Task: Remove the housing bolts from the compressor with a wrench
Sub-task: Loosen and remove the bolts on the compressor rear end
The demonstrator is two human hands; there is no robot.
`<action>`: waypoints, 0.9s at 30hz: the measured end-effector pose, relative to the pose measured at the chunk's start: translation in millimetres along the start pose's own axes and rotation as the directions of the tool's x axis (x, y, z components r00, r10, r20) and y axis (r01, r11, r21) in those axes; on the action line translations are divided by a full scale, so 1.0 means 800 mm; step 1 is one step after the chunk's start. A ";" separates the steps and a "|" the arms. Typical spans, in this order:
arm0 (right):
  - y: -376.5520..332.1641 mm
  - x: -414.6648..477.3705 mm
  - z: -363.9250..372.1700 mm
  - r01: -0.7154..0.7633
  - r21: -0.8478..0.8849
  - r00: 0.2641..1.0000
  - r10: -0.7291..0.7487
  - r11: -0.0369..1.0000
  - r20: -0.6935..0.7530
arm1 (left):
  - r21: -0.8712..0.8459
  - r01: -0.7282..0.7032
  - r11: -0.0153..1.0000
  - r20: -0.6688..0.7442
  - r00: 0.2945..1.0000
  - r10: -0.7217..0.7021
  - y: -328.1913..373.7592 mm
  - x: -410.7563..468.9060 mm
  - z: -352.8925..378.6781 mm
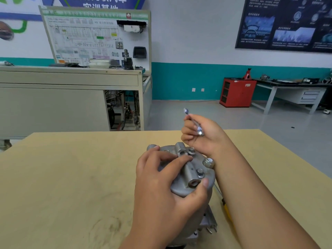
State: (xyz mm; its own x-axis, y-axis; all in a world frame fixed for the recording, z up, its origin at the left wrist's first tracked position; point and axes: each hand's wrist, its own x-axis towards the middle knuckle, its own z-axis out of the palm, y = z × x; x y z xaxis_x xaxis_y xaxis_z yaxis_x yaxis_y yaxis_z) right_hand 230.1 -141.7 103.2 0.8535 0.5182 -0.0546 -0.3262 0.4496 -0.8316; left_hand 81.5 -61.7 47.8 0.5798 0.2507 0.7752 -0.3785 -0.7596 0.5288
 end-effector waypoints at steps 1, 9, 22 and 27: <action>-0.003 -0.002 -0.003 0.012 0.059 0.999 -0.011 0.998 -0.031 | 0.001 -0.002 1.000 0.000 1.000 0.002 0.000 0.000 0.000; 0.007 -0.080 -0.013 0.460 -0.173 0.842 -0.490 0.871 -0.226 | -0.060 0.022 0.998 -0.021 0.999 -0.023 0.000 -0.005 0.002; 0.074 -0.143 -0.001 0.553 -0.806 0.368 -0.930 0.213 0.007 | -0.077 0.052 0.996 -0.058 0.997 -0.056 0.006 -0.008 0.004; 0.074 -0.146 0.006 0.520 -0.830 0.322 -0.946 0.202 -0.029 | -0.071 0.069 0.995 -0.050 0.996 -0.072 0.007 -0.008 0.003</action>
State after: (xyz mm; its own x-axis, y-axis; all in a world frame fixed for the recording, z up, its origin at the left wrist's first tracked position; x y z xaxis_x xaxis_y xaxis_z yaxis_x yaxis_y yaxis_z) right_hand 109.5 -172.1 62.8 0.5951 -0.2794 0.7536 0.7150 -0.2440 -0.6551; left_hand 77.7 -69.1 44.5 0.5690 0.3346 0.7512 -0.3879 -0.6962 0.6040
